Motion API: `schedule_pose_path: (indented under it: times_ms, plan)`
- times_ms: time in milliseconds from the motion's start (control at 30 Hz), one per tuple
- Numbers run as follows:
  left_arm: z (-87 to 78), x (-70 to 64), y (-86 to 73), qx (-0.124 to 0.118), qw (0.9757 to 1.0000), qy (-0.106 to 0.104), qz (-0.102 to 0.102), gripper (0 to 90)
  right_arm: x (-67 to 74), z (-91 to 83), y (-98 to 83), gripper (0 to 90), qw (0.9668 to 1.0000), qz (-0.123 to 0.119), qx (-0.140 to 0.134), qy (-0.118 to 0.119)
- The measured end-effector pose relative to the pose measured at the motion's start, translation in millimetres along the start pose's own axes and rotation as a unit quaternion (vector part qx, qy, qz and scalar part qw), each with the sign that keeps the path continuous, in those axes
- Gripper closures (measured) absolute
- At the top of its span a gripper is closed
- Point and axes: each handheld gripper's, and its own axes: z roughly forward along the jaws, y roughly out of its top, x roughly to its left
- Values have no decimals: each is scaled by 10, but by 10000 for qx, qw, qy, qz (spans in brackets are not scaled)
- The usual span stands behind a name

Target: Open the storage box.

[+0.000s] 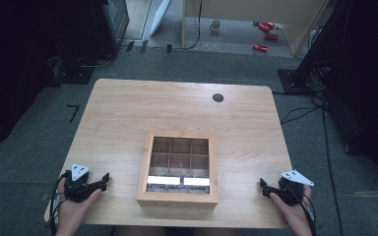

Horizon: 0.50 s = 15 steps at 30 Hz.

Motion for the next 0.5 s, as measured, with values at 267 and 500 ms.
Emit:
schedule_pose_path:
  times_ms: [267, 500]
  plan:
    - [-91, -139, 78, -234, 9987, -444, -26, 224, 2, 3, 3, 128, 10000, 17, 0, -15]
    - [-263, -284, 193, -525, 9955, -792, -17, 227, 0, 6, 6, 128, 10000, 20, 1, -11]
